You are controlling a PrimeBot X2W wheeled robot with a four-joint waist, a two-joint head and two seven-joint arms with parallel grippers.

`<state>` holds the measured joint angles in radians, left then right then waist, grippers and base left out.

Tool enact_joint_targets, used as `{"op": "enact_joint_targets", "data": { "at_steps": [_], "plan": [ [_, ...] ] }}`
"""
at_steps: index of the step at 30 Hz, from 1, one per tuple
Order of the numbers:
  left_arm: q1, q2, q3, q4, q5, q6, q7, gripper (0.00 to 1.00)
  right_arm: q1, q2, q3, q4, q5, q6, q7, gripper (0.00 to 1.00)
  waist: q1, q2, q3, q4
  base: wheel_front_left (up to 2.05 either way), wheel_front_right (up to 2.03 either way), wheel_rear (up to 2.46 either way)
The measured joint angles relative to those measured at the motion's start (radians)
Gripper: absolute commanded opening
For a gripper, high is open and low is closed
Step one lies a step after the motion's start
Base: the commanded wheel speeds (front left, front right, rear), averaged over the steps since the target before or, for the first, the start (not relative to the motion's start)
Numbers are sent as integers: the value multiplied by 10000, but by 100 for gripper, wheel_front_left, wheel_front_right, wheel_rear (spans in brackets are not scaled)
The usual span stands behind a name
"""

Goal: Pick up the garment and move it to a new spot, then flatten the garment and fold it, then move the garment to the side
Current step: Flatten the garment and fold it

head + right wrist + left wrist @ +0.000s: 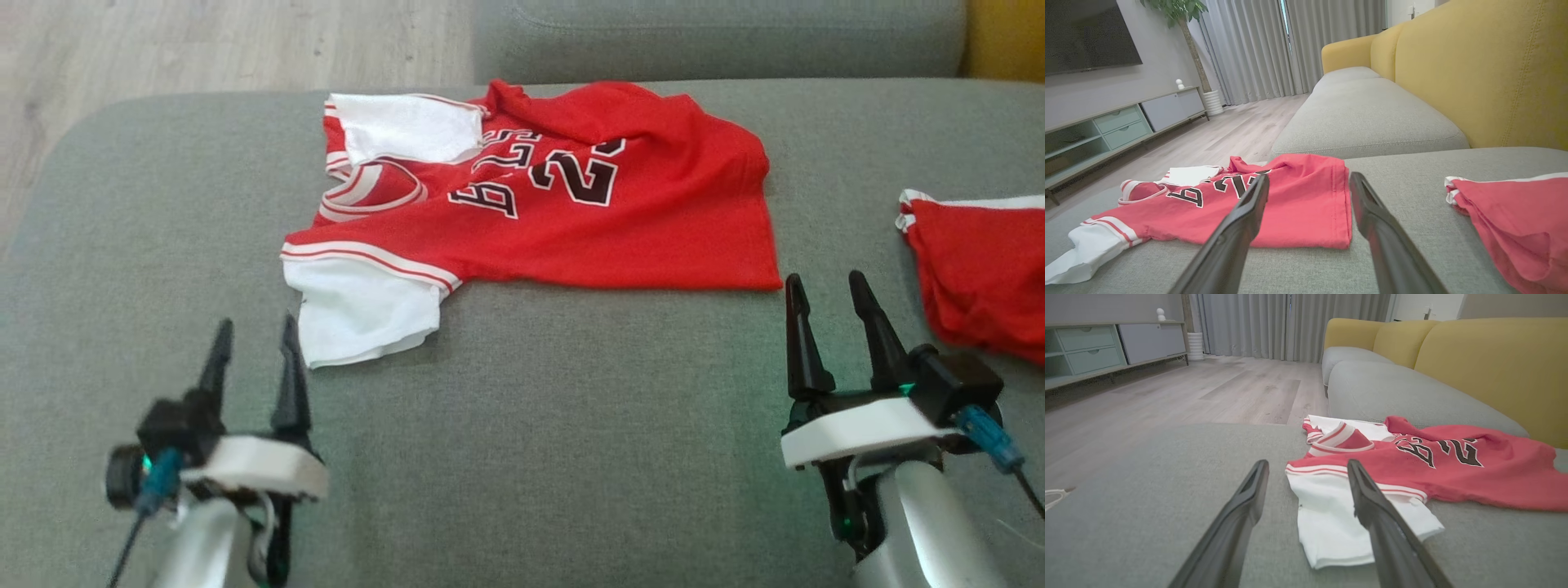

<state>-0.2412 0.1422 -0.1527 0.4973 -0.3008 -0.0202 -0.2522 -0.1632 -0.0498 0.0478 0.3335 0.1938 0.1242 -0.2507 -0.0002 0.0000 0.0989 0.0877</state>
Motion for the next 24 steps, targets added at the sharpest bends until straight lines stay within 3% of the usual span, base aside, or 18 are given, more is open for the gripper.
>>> {"op": "enact_joint_targets", "data": {
  "at_steps": [7, 16, 24],
  "plan": [
    [308, -163, -88, -109, 27, 27, 27, 100, -2, 0, 61, -119, -2, 0, 0, 100, 1, 0, 64, 6, 0, 0, 0],
    [-386, -173, -412, 1189, 27, -67, 1127, 100, -92, 2, 75, -222, -19, 0, 0, 100, 2, 0, 458, -295, 0, 0, 0],
    [-971, -151, -383, 2437, 15, 207, 1616, 100, -110, 2, 29, -228, -19, 0, -2, 100, 3, 0, 740, -678, 0, 0, 0]
  ]
}}
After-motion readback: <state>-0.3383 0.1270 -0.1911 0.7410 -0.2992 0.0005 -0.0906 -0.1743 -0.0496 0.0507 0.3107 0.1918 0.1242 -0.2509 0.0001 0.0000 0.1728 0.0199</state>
